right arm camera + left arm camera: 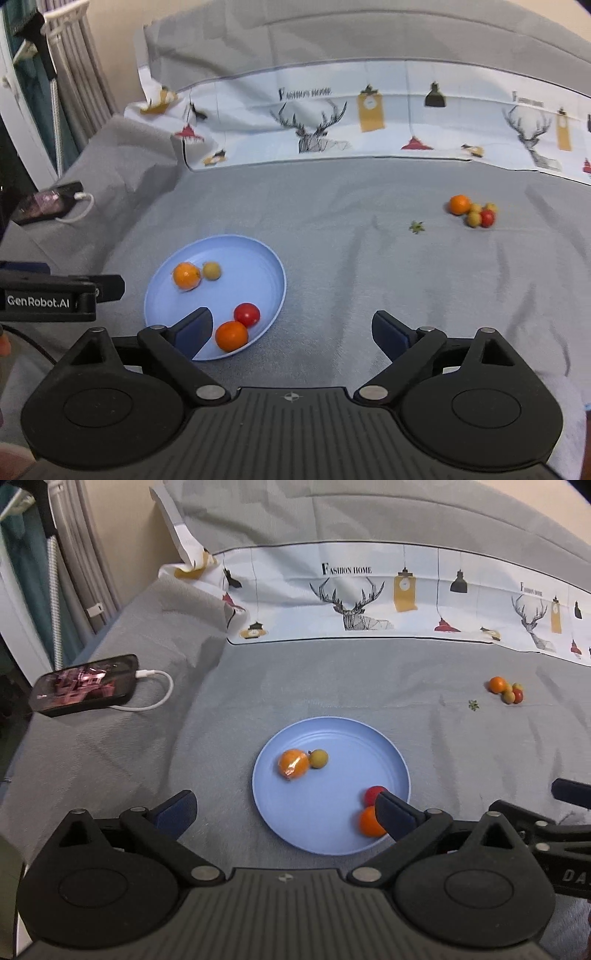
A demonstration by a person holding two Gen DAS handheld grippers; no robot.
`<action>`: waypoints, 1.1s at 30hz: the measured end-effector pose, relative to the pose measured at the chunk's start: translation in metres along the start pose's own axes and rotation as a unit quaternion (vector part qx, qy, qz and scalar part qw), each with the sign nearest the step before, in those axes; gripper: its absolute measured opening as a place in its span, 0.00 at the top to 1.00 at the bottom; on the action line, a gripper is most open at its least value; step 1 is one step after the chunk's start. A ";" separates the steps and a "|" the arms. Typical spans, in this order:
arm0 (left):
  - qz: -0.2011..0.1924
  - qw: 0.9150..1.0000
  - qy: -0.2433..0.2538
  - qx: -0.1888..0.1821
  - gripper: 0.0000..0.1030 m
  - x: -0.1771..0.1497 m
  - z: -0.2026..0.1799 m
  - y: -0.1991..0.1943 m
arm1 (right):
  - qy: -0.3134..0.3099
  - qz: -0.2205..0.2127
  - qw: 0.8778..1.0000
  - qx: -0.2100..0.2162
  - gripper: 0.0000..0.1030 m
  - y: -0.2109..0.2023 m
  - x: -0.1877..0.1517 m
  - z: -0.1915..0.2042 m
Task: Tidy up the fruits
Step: 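Open both tools to release the large orange and yellow fruit onto the plate, then move both open tools toward the cluster of fruits beyond the plate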
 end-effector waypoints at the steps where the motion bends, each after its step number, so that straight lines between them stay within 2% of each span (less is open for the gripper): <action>1: -0.002 1.000 0.001 0.002 0.00 -0.003 0.000 -0.005 | -0.002 -0.004 1.000 0.003 0.06 -0.006 -0.002 0.000; 9: -0.007 1.000 0.004 0.018 0.00 -0.019 -0.002 -0.031 | -0.033 -0.020 0.999 0.036 0.04 -0.030 -0.015 0.011; 16: -0.019 1.000 0.005 0.020 0.00 -0.018 -0.002 -0.044 | -0.046 -0.032 0.998 0.042 0.03 -0.038 -0.015 0.016; 20: -0.014 1.000 0.014 0.022 0.00 -0.015 -0.006 -0.044 | -0.051 -0.040 0.997 0.046 0.03 -0.043 -0.017 0.017; 29: -0.001 1.000 0.007 0.018 0.00 -0.015 -0.007 -0.040 | -0.028 -0.041 0.998 0.041 0.03 -0.041 -0.017 0.006; 33: 0.007 1.000 0.015 0.010 0.00 -0.001 -0.019 -0.029 | -0.004 -0.053 0.999 0.013 0.03 -0.035 -0.012 -0.015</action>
Point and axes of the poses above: each gripper's, at about its wrist camera, not at the fingertips, and y roughly the way its jaws point, z to its left, x to its top, the point moved 6 cm from there along y, roughly the way its jaws point, and after that the axes turned 5 degrees about z, right-handed, at the moved point
